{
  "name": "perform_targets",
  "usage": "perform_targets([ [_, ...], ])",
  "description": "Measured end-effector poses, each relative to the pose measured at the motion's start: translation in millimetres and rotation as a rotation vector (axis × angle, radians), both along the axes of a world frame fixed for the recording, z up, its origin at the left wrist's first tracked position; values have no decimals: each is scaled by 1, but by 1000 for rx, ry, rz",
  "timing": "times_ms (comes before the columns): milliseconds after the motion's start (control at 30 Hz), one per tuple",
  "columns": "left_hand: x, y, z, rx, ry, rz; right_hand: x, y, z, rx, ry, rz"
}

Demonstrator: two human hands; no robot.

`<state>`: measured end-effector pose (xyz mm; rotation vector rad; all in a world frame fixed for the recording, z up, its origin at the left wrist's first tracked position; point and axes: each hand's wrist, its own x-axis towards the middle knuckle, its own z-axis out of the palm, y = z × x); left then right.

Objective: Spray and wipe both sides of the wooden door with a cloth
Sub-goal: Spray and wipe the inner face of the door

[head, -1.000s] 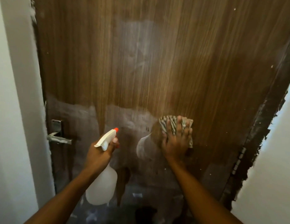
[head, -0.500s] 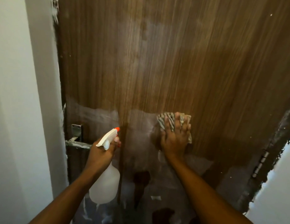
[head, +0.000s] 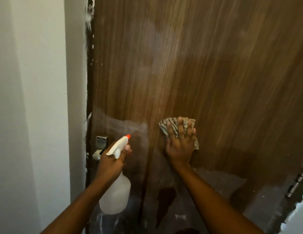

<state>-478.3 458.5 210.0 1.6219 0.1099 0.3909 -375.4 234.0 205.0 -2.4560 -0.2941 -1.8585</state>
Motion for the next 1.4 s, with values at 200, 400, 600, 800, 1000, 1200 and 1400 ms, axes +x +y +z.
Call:
perform_targets([
  [200,8,33,1,-13,1,-29,18,57,-18,-500,64,159],
  [400,3,67,2,-27,-21,-41,5,41,-8,-499,56,100],
  [600,3,99,7,4,-26,-16,38,164,23,-451,144,115],
  [800,2,135,3,-66,4,-67,29,129,14,-831,143,200],
  [1000,11,153,5,-19,-38,-28,32,190,48,-622,158,143],
  [1200,9,162,1,39,-59,12,37,231,36,-913,321,165],
  [1400,-9,166,-11,23,-54,5,41,158,58,-1050,155,189],
])
